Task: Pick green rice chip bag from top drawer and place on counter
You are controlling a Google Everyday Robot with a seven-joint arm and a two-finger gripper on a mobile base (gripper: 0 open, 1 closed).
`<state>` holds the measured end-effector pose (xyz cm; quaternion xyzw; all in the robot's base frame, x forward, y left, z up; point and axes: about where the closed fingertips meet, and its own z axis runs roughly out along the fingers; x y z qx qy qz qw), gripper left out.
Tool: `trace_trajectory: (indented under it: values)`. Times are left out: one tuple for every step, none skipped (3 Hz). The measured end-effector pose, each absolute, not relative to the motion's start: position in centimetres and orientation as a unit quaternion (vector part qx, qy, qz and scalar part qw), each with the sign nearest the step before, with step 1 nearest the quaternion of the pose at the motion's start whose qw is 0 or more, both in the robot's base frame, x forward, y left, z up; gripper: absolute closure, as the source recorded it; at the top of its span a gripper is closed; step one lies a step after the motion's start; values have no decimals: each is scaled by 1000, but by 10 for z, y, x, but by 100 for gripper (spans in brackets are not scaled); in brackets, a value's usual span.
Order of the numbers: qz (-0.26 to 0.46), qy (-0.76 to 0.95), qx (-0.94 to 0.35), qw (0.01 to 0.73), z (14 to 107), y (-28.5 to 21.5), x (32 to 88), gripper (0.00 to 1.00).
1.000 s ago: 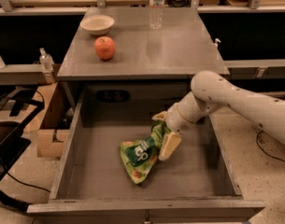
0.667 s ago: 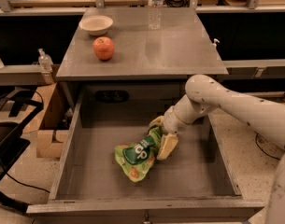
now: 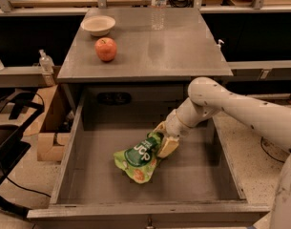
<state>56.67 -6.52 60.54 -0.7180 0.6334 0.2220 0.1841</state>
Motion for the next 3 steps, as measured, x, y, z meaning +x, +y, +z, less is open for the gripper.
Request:
trace_trajectory:
  values:
    - [223, 633, -718, 183, 605, -64, 566, 100]
    - [237, 625, -718, 194, 621, -61, 571, 100]
    - [242, 623, -717, 195, 658, -64, 576, 100]
